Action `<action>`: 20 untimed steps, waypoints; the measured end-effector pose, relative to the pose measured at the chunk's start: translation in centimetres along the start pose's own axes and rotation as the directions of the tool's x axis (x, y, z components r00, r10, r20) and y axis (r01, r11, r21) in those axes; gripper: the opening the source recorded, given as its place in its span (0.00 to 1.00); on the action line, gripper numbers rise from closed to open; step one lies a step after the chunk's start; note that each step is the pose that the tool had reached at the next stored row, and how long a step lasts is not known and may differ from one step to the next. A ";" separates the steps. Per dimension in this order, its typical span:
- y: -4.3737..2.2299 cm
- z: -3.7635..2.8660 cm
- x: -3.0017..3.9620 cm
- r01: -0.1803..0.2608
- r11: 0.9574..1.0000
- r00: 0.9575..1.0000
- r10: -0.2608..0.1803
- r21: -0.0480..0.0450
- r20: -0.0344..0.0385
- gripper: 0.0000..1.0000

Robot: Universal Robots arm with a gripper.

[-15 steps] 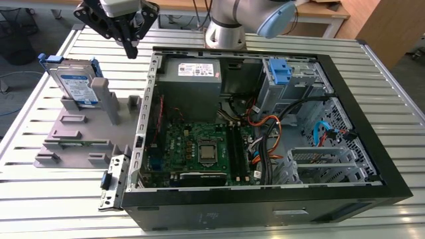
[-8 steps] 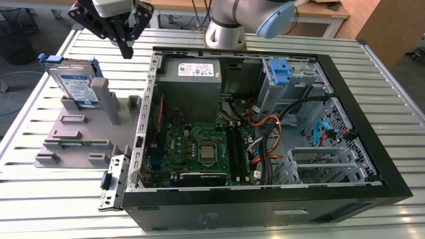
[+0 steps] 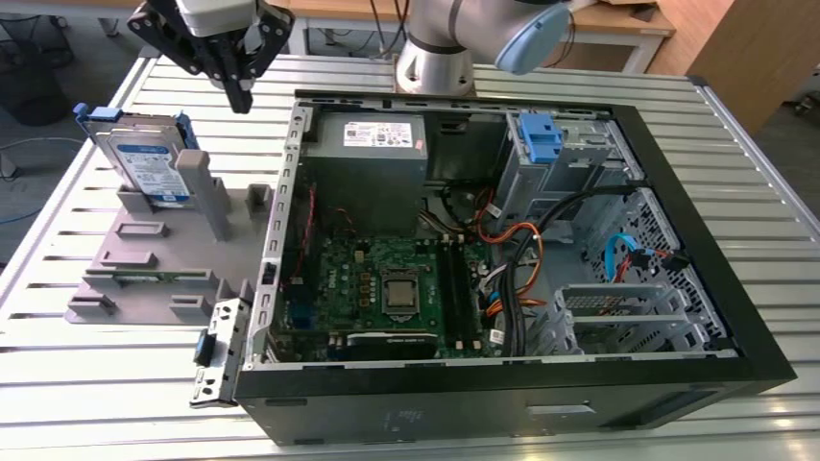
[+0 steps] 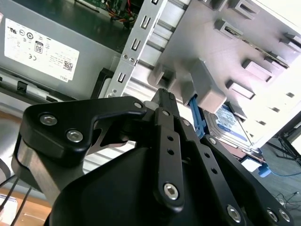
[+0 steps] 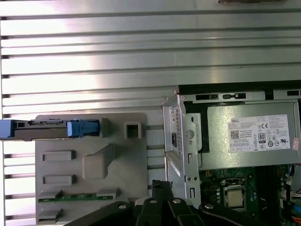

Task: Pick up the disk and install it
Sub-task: 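Reach for the disk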

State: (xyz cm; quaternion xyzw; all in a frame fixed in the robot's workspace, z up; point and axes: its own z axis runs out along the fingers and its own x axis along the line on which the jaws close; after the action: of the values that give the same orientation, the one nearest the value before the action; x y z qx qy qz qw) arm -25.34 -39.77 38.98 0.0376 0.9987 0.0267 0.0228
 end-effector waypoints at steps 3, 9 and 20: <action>-0.01 0.12 0.01 -0.001 1.000 1.000 0.001 -0.003 -0.025 0.11; -0.02 0.35 0.02 -0.002 1.000 0.999 0.002 -0.001 -0.050 0.11; -0.03 0.40 0.12 -0.002 1.000 0.999 0.002 -0.001 -0.054 0.11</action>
State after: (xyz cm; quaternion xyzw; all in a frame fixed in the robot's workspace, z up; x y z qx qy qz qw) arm -25.45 -39.77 38.58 0.0379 0.9989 0.0281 -0.0041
